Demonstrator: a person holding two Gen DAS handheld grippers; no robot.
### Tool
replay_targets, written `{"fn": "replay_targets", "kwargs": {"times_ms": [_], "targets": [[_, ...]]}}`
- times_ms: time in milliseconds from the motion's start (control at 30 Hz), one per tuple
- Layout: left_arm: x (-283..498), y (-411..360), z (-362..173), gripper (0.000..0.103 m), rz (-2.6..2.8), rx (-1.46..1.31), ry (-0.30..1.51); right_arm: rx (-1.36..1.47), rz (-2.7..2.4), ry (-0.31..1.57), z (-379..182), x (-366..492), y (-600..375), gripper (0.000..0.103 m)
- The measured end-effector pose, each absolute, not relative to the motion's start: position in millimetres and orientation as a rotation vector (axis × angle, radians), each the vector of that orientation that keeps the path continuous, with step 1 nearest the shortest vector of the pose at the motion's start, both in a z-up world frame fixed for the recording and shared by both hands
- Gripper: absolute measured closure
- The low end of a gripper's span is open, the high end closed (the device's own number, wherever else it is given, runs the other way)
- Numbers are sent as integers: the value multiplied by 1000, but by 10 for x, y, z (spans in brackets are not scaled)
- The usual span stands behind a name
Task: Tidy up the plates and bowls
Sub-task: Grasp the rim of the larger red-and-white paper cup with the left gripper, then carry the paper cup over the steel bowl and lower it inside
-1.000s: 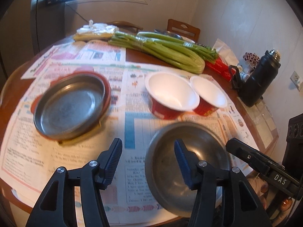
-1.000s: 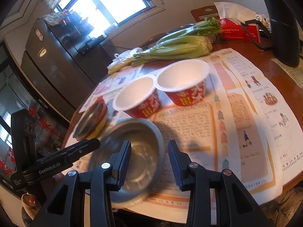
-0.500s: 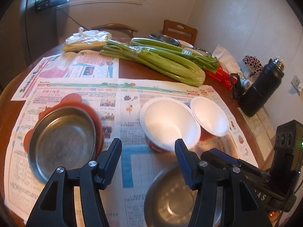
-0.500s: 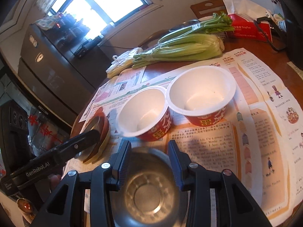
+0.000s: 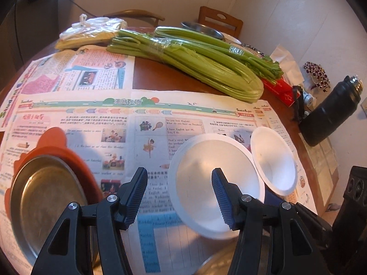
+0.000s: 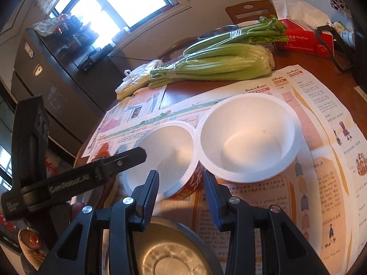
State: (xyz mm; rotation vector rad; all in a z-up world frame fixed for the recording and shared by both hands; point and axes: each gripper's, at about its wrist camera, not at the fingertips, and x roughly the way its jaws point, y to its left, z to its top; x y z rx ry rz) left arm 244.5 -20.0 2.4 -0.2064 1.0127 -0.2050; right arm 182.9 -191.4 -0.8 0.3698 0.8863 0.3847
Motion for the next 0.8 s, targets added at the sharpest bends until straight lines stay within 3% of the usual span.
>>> {"fn": "replay_targets", "kwargs": {"times_ms": [133, 300, 800], "targets": [[2532, -213, -60, 45, -220, -218, 1031, 340, 385, 893, -37, 1886, -1849, 62], [2565, -239, -154, 63, -276, -250, 1060, 290, 412, 888, -25, 1904, -1755, 62], [2350, -142, 74, 64, -262, -240, 985, 224, 428, 831, 152, 1794, -1586, 62]]}}
